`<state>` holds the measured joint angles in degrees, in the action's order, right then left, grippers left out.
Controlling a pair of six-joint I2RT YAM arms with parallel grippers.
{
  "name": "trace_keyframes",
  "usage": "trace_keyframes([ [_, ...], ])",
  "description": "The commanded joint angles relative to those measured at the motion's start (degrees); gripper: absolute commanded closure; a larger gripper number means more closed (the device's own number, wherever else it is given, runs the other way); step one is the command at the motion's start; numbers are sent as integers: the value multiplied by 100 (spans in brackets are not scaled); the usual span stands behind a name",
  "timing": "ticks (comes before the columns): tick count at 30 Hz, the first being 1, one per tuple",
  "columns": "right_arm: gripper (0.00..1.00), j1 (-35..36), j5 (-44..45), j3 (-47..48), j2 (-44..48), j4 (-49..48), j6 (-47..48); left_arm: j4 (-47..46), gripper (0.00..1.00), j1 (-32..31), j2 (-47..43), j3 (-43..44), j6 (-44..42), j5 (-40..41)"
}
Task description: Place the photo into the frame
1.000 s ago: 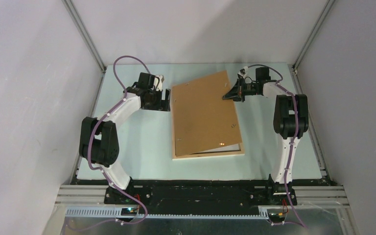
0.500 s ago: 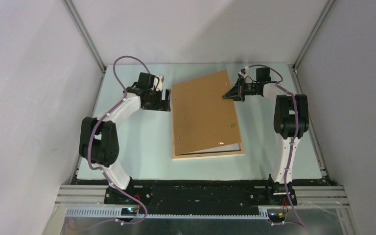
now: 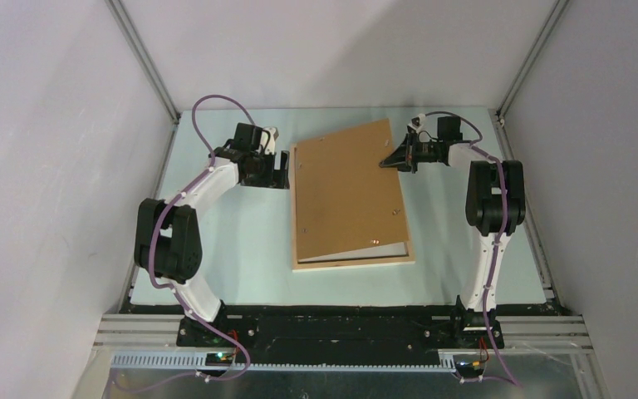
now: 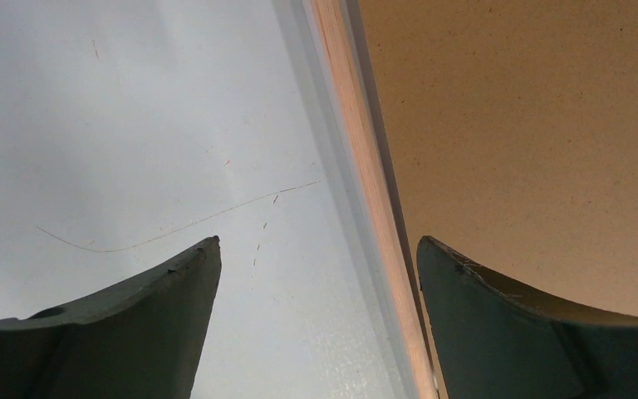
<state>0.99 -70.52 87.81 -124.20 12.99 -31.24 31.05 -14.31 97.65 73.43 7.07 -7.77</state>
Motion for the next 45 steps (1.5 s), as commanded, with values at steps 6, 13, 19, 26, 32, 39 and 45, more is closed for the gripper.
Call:
trace_keyframes([
  [6,100,-24,-447,181,-6,181,134,-47,9,57,-110,128,5,-82],
  [13,100,-25,-429,227,-41,225,186,-52,9,68,-96,129,22,-98],
  [19,100,7,-393,240,-80,270,236,-50,9,81,-80,136,29,-108],
  [26,100,41,-376,278,-120,297,264,-52,9,103,-92,128,31,-128],
  [32,100,58,-387,297,-136,307,269,-50,9,112,-77,128,31,-135],
  [39,100,60,-404,332,-120,313,318,-47,9,121,-70,120,35,-154],
  [45,100,76,-395,358,-121,380,408,-50,9,114,-60,115,39,-144],
])
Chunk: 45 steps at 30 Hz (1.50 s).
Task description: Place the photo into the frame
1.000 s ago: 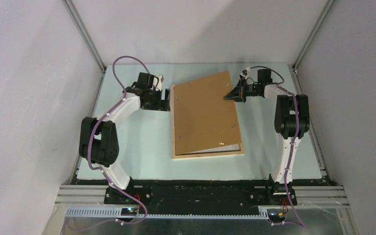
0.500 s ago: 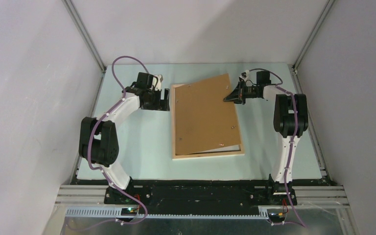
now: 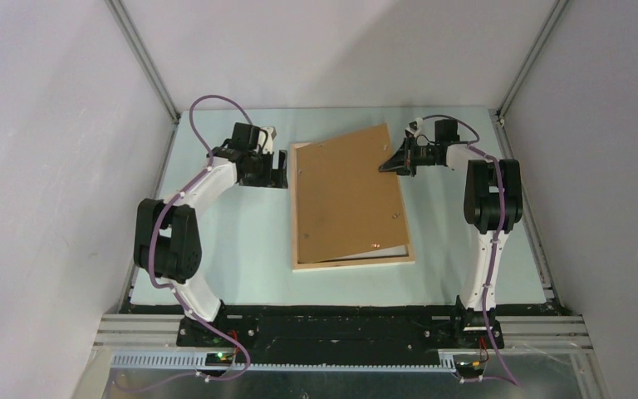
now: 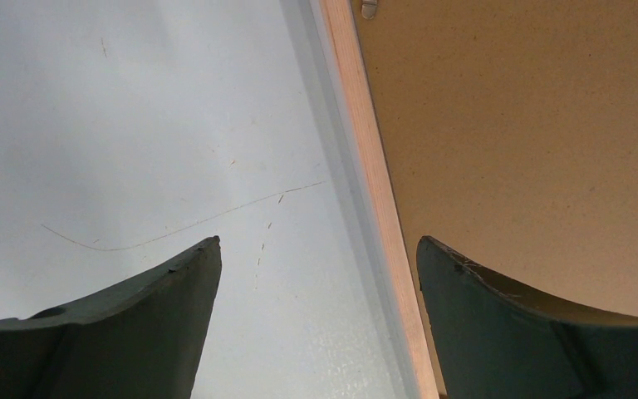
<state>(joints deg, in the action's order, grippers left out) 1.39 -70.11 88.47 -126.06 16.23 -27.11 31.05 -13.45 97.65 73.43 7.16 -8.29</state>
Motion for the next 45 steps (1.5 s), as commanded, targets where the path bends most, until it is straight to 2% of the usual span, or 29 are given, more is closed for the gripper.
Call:
trace_keyframes([
  [1,100,41,-440,298,58,56,-5,-48,9,34,-57,111,31,-93],
  [27,100,130,-373,413,-207,24,-26,-47,9,87,-27,104,49,-146],
  [39,100,126,9,535,-274,497,402,-54,9,96,-11,91,41,-162],
  [41,98,126,106,563,-277,616,503,-55,9,91,-23,93,47,-170],
  [45,80,125,319,611,-269,831,660,-48,9,97,-42,88,49,-181],
])
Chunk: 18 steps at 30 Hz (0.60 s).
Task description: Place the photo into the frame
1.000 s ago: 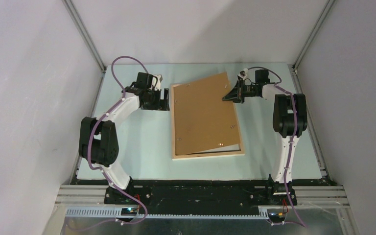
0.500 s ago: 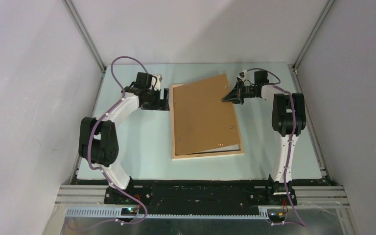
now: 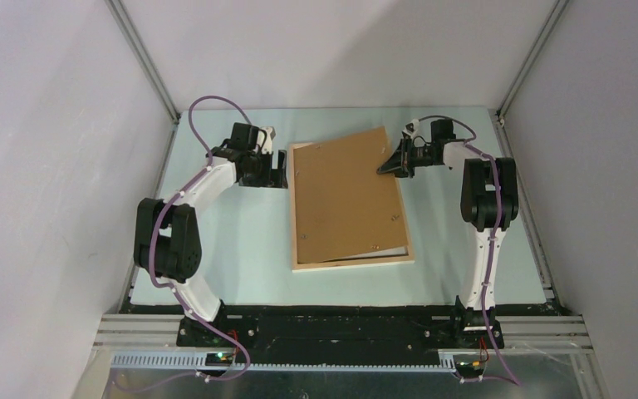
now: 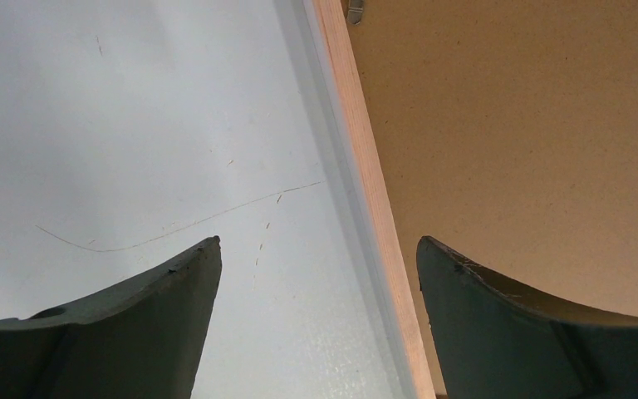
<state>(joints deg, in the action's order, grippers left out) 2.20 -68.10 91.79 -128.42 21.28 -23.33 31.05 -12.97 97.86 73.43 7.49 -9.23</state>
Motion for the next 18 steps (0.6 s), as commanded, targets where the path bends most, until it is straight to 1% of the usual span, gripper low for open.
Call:
trace_keyframes([
  [1,78,48,146,289,-21,351,301,-52,9,49,-60,85,16,-94],
  [2,74,45,206,297,-14,401,338,-48,9,49,-67,84,16,-95],
  [4,70,53,282,326,5,476,392,-54,9,49,-74,84,16,-94],
  [11,60,122,555,453,17,825,626,-50,9,54,-104,82,7,-129],
  [13,50,149,692,508,25,956,715,-50,9,51,-116,80,12,-131],
  [18,42,235,1230,614,146,1239,971,-50,9,61,-145,75,7,-155],
])
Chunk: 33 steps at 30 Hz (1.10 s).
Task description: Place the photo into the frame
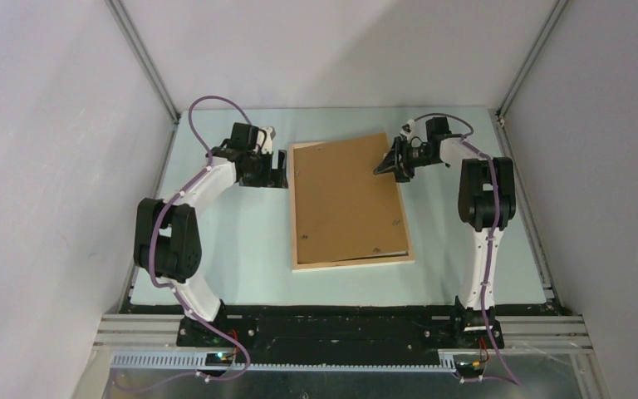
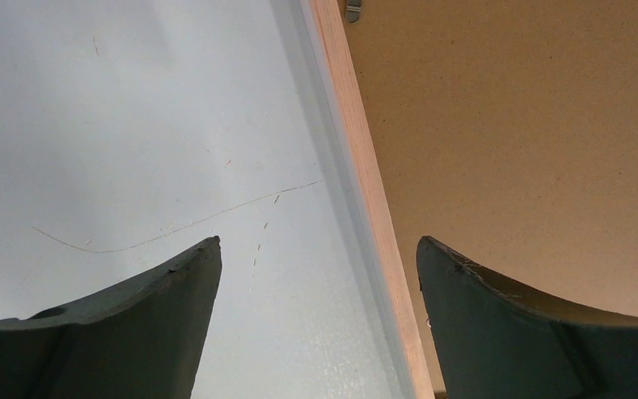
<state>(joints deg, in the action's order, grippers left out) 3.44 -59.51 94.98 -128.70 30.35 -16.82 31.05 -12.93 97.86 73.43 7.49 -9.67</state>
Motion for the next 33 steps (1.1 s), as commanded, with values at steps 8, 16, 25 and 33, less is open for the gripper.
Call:
trace_keyframes([
  [8,30,264,1161,324,445,661,615,-44,9,79,-214,66,12,-120],
  [16,25,400,1932,407,703,980,856,-48,9,87,-263,49,32,-174],
  [25,25,511,2458,527,812,1236,1050,-54,9,86,-292,42,45,-202],
  [33,25,518,2736,540,867,1342,1172,-50,9,91,-294,49,42,-196],
])
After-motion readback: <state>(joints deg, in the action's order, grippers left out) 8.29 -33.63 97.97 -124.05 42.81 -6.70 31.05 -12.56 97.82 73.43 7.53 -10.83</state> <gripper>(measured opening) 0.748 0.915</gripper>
